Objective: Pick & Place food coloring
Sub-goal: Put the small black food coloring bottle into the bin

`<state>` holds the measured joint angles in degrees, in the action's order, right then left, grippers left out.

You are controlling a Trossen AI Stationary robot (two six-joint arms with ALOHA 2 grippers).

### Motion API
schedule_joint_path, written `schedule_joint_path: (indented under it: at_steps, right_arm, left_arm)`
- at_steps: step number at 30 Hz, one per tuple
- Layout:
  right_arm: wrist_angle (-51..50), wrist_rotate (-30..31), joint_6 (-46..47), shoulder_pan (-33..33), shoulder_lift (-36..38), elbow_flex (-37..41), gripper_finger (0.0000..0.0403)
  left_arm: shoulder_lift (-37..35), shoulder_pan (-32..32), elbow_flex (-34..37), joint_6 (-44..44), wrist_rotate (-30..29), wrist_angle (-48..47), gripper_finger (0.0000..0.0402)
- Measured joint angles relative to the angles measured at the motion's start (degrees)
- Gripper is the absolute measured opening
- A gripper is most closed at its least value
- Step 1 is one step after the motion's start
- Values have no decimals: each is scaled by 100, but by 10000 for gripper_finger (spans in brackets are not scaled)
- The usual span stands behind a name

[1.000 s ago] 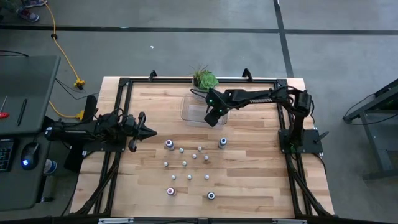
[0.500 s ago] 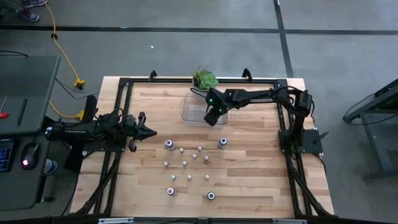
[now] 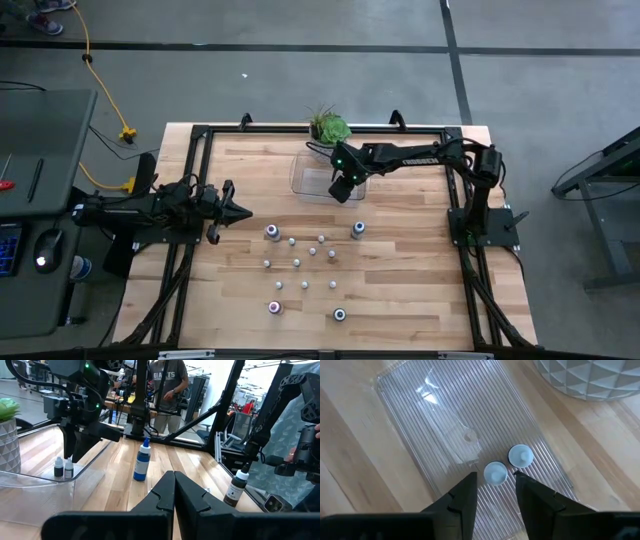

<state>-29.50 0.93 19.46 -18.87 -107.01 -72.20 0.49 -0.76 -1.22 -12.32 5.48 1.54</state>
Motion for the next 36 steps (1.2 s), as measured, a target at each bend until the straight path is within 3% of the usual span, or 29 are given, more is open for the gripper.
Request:
schedule_joint_path:
  at_steps: [13,21,28,36]
  right_arm:
    - [-231,212,-203,26,680,-4,131]
    - [-514,166,-1117,402,1494,-7,131]
    - [-685,-391,-2148,1052,1744,-11,131]
    - [-635,-1105,-2646,1949,1745,-11,131]
  left_arm:
    - [0,0,0,0,2,-2,0]
    - [0,0,-2,0,2,-2,0]
    - [0,-2,-2,0,4,-2,0]
    - [0,0,-1,0,2,-2,0]
